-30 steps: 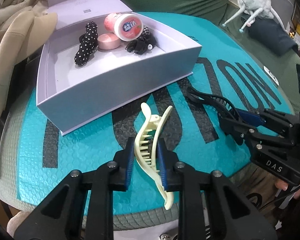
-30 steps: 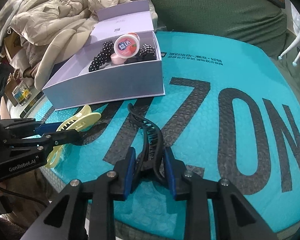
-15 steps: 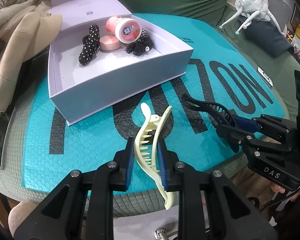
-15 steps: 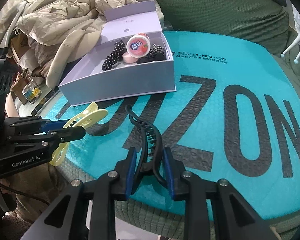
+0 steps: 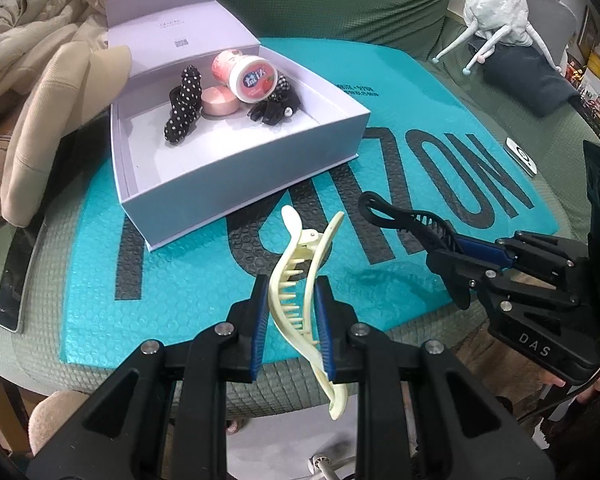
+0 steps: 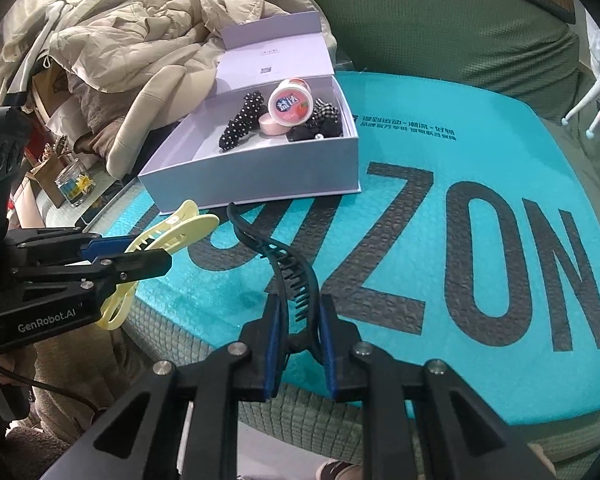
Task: Organize objects
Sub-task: 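Lift and carry the cream clip with left tool while right tool carries the black clip into the box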
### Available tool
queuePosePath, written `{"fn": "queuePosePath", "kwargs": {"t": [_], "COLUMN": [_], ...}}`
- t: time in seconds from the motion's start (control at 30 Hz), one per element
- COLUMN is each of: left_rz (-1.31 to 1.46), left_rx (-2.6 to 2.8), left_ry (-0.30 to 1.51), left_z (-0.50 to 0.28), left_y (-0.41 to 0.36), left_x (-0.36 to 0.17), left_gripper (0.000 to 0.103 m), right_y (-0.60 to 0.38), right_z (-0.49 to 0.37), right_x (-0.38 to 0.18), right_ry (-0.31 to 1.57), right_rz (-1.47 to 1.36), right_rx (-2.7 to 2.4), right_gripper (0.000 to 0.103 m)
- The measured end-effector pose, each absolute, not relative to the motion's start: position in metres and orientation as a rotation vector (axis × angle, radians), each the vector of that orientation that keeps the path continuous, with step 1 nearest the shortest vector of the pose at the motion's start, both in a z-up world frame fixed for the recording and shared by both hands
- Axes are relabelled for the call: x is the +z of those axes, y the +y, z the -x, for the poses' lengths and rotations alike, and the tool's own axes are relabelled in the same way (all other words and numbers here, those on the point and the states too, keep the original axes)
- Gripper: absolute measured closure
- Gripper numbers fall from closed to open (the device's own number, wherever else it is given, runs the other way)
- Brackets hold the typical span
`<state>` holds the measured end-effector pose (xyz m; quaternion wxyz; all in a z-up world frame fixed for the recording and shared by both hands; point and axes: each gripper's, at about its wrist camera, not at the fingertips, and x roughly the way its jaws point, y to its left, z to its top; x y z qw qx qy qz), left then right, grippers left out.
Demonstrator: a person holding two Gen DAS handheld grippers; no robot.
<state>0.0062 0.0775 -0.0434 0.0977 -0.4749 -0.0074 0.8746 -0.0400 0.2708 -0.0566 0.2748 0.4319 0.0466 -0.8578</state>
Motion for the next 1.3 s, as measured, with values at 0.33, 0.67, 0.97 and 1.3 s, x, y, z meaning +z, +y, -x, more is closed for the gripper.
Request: {"fn": "queuePosePath", "kwargs": {"t": [0.33, 0.67, 0.97, 1.3], "left_rz": [1.4, 1.393, 1.371, 1.376], "left_rx": [2.636, 2.655, 2.674, 2.677], "left_ry": [0.03, 0.066, 0.062, 0.064], "left_z": [-0.005, 0.002, 0.017, 0.038], "left_y": [0.074, 0.071, 0.063, 0.056], "left_x": [-0.021, -0.009, 0.003, 0.003], "left_gripper": [0.082, 0.082, 0.082, 0.082], "right_y": [0.268, 0.254, 0.238, 0.225], "right_z": [0.046, 0.056, 0.067, 0.09], "right_x": [-0.04, -0.018, -0.005, 0.001], "right_ry": [0.141, 0.236, 0.279, 0.311], "right_rz": [-1.175, -1.13, -1.096, -1.084], "right_rx": [-2.279, -2.254, -2.231, -2.223], "right_gripper": [0.085, 0.085, 0.085, 0.085]}}
